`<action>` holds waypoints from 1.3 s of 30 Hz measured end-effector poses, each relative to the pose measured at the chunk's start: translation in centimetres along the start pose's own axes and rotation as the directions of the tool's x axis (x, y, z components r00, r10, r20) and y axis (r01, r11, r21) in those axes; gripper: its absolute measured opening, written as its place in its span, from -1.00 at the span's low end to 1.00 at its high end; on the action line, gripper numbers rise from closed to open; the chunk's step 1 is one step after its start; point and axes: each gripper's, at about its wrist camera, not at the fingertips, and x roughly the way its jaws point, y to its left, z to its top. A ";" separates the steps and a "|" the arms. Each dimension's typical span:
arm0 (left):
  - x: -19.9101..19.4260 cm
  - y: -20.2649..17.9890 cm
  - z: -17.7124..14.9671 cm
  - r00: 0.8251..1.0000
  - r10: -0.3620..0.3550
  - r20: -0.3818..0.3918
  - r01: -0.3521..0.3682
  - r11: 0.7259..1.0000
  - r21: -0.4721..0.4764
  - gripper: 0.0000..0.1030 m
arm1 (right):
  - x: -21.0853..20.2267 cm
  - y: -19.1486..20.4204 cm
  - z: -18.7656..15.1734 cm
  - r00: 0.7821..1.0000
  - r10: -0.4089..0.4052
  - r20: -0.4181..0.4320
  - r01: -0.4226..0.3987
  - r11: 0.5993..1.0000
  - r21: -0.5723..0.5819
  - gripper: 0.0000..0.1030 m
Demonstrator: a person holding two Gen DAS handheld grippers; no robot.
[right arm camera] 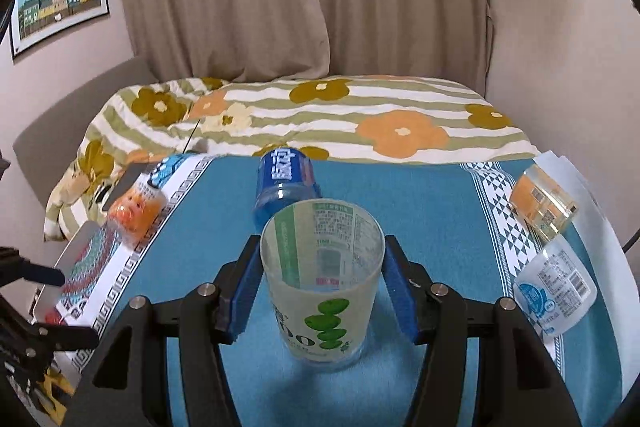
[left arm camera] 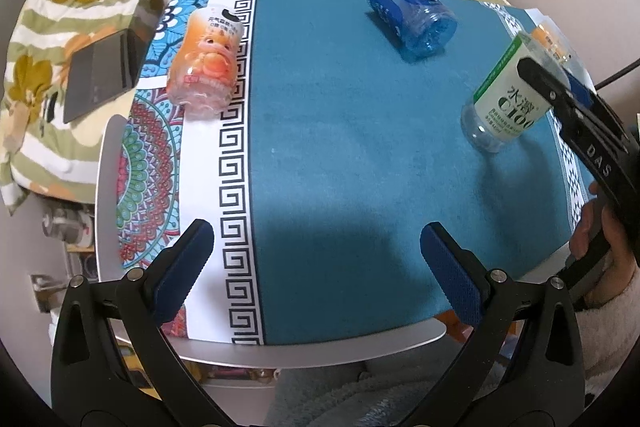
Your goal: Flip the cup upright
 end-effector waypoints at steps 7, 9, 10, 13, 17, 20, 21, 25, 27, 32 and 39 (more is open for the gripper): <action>-0.5 -0.7 -0.2 1.000 -0.004 0.013 0.004 1.000 0.001 1.00 | -0.8 0.2 -1.1 1.000 -0.001 -0.025 0.001 1.000 -0.009 0.05; -0.7 -0.9 -0.3 1.000 -0.002 0.016 0.002 1.000 -0.003 1.00 | -0.8 0.5 -1.3 1.000 -0.002 -0.019 0.002 1.000 -0.029 0.10; -0.8 -1.0 -0.4 1.000 0.001 0.018 -0.001 1.000 -0.004 1.00 | -0.9 0.5 -1.4 1.000 -0.002 -0.013 0.001 0.999 -0.034 0.11; -1.4 -1.1 -0.8 0.999 0.011 0.030 -0.011 1.000 -0.013 1.00 | -0.9 0.4 -1.4 1.000 0.000 -0.007 -0.001 1.000 -0.024 0.12; -2.7 -1.4 -1.1 0.998 0.018 0.058 -0.016 0.999 -0.028 1.00 | -1.2 -0.2 -1.3 0.999 -0.017 -0.029 0.017 1.000 0.010 0.50; -4.0 -2.1 -1.3 0.996 0.020 0.092 -0.016 0.999 -0.039 1.00 | -2.6 -0.9 -0.9 1.000 -0.027 -0.008 0.027 0.999 0.029 0.83; -4.7 -2.3 -1.3 0.994 0.021 0.107 -0.016 0.999 -0.042 1.00 | -3.0 -1.1 -0.8 1.000 -0.025 -0.004 0.025 0.999 0.032 0.83; -7.2 -3.4 -1.3 0.985 0.018 0.171 -0.009 0.999 -0.054 1.00 | -5.1 -1.8 0.1 1.000 -0.005 -0.019 0.006 0.999 0.046 0.99; -8.7 -4.0 -1.4 0.978 0.014 0.207 -0.002 0.998 -0.061 1.00 | -6.5 -2.0 0.5 1.000 -0.010 -0.027 0.011 0.999 0.040 0.99; -12.5 -5.4 -1.3 0.956 0.034 0.292 -0.013 0.997 -0.074 1.00 | -10.2 -2.4 2.3 0.997 -0.014 -0.082 0.015 1.000 0.016 0.99; -15.8 -7.1 -1.4 0.915 0.078 0.397 -0.049 0.995 -0.083 1.00 | -14.8 -3.5 4.2 0.985 -0.091 -0.144 0.095 0.995 0.015 0.99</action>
